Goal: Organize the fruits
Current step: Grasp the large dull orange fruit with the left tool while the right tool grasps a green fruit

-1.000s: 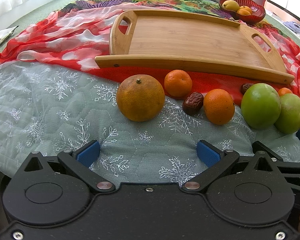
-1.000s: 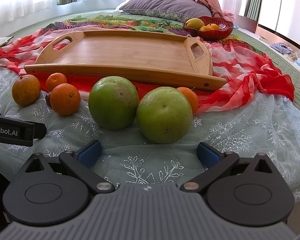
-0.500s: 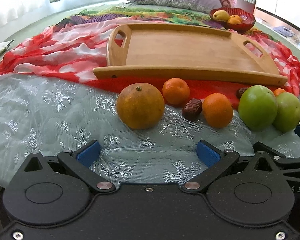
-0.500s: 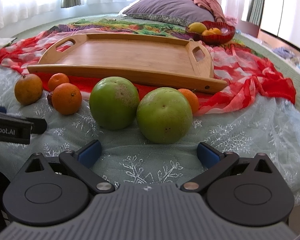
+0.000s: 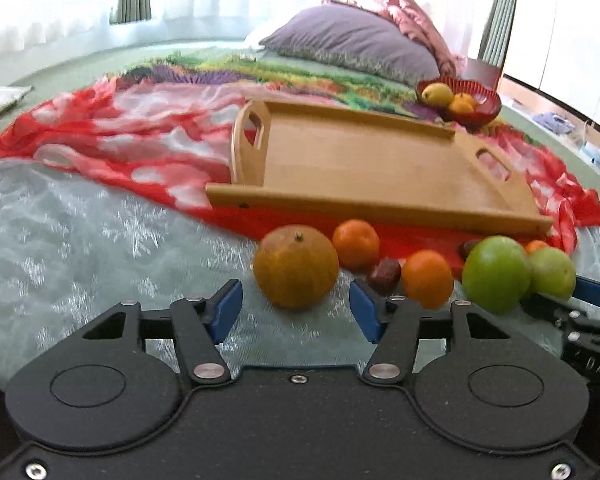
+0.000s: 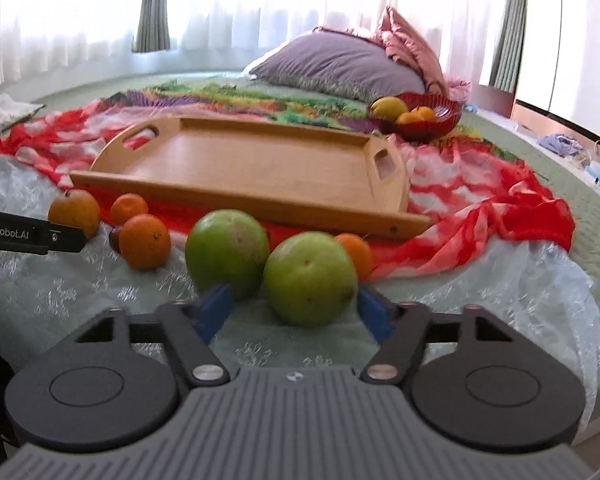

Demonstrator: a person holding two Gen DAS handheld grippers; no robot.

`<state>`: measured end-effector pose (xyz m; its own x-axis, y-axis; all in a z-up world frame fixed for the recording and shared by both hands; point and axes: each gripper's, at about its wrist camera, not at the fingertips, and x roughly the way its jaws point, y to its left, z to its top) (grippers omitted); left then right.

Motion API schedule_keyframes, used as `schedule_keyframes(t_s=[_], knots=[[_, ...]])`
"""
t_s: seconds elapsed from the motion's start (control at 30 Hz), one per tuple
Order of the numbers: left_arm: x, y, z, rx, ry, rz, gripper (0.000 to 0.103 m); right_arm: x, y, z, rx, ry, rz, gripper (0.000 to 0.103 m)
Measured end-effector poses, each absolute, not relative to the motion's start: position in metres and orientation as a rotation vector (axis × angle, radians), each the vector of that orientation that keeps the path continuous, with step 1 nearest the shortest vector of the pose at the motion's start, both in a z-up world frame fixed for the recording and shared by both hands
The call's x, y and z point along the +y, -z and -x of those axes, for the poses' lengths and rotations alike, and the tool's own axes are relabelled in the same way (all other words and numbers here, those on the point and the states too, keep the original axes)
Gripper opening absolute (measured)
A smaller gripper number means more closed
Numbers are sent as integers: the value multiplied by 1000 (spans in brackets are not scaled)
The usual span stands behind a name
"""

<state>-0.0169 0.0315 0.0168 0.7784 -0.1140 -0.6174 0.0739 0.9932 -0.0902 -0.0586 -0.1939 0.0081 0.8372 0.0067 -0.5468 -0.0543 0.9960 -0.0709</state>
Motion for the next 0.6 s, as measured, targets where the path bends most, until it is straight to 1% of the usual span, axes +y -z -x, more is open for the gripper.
schedule_keyframes(t_s=[0.07, 0.17, 0.27, 0.6], knots=[[30, -17, 18, 637, 101, 44, 58, -196, -10, 57, 573, -12, 90, 59], [25, -15, 16, 614, 101, 4, 58, -199, -10, 54, 570, -21, 88, 60], [24, -10, 14, 608, 121, 12, 58, -200, -8, 52, 566, -30, 98, 70], [26, 5, 7, 611, 106, 50, 58, -203, -2, 42, 571, -62, 77, 72]])
